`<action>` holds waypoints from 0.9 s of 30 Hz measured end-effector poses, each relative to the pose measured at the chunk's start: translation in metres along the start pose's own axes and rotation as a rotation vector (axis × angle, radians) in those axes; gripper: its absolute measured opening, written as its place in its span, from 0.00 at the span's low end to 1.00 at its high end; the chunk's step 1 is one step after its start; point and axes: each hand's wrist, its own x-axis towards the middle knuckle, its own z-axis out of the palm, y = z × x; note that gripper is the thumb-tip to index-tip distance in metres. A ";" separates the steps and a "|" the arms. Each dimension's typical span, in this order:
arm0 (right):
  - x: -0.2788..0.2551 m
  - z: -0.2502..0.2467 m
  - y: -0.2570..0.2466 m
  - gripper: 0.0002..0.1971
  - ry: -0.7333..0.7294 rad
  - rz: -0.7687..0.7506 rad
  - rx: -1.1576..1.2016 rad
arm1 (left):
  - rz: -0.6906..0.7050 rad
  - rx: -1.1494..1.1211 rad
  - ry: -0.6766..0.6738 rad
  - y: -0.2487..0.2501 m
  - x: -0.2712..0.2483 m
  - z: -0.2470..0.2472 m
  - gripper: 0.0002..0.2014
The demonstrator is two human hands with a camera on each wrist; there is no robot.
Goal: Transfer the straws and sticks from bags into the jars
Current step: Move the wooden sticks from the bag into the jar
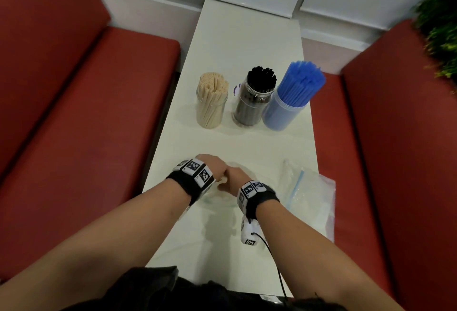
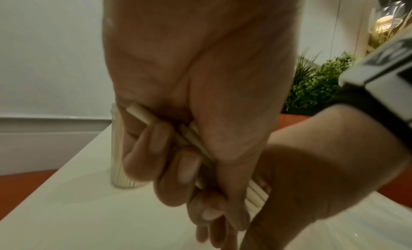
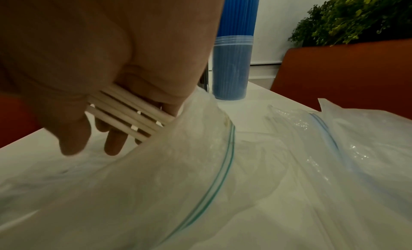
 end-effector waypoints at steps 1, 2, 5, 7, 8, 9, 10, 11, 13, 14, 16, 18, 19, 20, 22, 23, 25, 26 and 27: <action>-0.002 -0.001 -0.002 0.15 0.022 -0.002 0.011 | 0.005 0.017 -0.002 0.001 -0.003 -0.008 0.11; -0.003 -0.002 -0.003 0.10 0.044 0.000 0.044 | 0.013 0.033 -0.013 0.002 -0.006 -0.017 0.11; -0.006 -0.008 -0.011 0.10 0.054 0.027 0.119 | 0.025 0.079 0.004 0.001 -0.021 -0.048 0.11; -0.004 -0.014 -0.017 0.11 0.086 0.008 0.142 | 0.032 0.022 0.066 -0.004 -0.035 -0.073 0.19; -0.005 -0.018 -0.020 0.13 0.139 -0.003 0.204 | 0.046 -0.040 0.109 -0.009 -0.041 -0.087 0.21; -0.009 -0.020 -0.019 0.16 0.207 -0.013 0.301 | 0.073 -0.111 0.169 -0.013 -0.048 -0.101 0.22; -0.013 -0.026 -0.022 0.19 0.278 -0.017 0.400 | 0.104 -0.190 0.250 -0.017 -0.054 -0.113 0.24; -0.020 -0.032 -0.022 0.22 0.336 -0.032 0.483 | 0.130 -0.276 0.343 -0.020 -0.060 -0.124 0.26; -0.023 -0.050 -0.043 0.22 0.366 -0.067 0.528 | 0.166 -0.442 0.479 -0.018 -0.069 -0.137 0.28; -0.023 -0.059 -0.057 0.18 0.306 -0.059 0.540 | 0.186 -0.492 0.504 -0.014 -0.072 -0.140 0.28; -0.019 -0.072 -0.059 0.09 0.288 0.032 0.419 | 0.227 -0.524 0.524 -0.005 -0.076 -0.142 0.26; -0.030 -0.084 -0.070 0.10 0.369 0.010 0.347 | 0.263 -0.716 0.586 -0.001 -0.080 -0.146 0.24; -0.042 -0.086 -0.070 0.13 0.268 -0.099 0.449 | 0.288 -0.920 0.637 -0.004 -0.082 -0.149 0.24; -0.044 -0.093 -0.083 0.17 0.339 -0.154 0.600 | 0.309 -1.149 0.702 -0.009 -0.084 -0.151 0.23; -0.059 -0.108 -0.084 0.21 0.422 -0.287 0.907 | 0.313 -1.571 0.756 -0.026 -0.088 -0.149 0.24; -0.064 -0.113 -0.081 0.21 0.423 -0.356 0.992 | 0.292 -1.731 0.697 -0.035 -0.087 -0.144 0.26; -0.072 -0.129 -0.099 0.23 0.422 -0.491 1.091 | 0.172 -1.853 0.433 -0.044 -0.082 -0.128 0.28; -0.074 -0.138 -0.105 0.24 0.429 -0.548 1.122 | 0.104 -1.843 0.267 -0.043 -0.079 -0.118 0.29; -0.077 -0.144 -0.108 0.25 0.427 -0.589 1.145 | 0.060 -1.837 0.102 -0.040 -0.077 -0.108 0.29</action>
